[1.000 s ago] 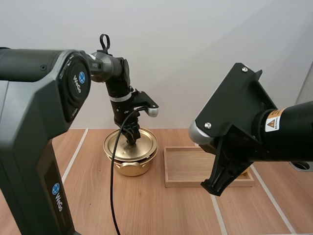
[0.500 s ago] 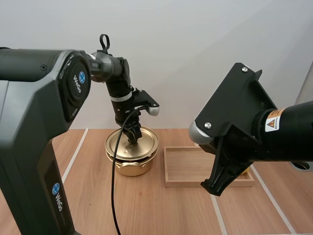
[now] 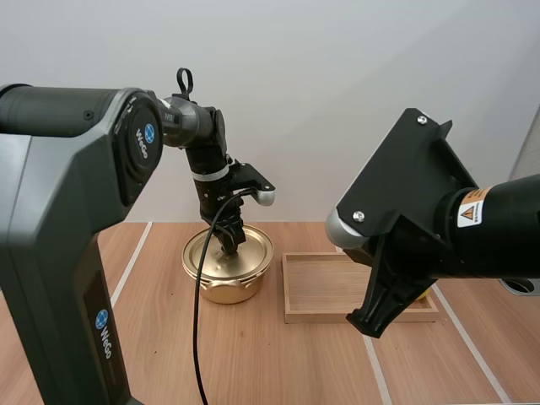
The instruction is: Open the pot, put the grape inside, and close it
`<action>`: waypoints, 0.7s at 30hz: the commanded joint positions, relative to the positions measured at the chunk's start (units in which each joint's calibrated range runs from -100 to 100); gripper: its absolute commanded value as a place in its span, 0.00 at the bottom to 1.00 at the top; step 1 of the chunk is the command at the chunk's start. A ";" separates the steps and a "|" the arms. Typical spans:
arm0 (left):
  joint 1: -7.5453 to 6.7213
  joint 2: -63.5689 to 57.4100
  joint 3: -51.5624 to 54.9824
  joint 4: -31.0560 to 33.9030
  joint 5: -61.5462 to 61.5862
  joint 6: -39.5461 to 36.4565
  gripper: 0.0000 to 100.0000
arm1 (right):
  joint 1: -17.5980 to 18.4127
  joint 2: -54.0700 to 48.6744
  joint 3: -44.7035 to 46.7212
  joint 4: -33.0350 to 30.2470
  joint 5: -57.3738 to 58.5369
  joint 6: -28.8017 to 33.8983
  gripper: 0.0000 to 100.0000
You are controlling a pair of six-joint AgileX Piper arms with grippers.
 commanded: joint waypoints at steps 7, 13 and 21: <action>-0.01 0.56 0.11 -1.20 1.16 -0.54 0.51 | -0.24 -0.57 0.29 0.24 0.00 0.16 0.00; -0.01 -0.77 0.11 -1.20 0.74 -3.25 1.00 | -0.24 -0.57 0.29 0.24 0.00 0.16 0.00; -0.01 -9.33 -3.91 -0.85 4.24 -6.00 1.00 | -0.24 -0.57 0.29 0.24 0.00 0.16 0.00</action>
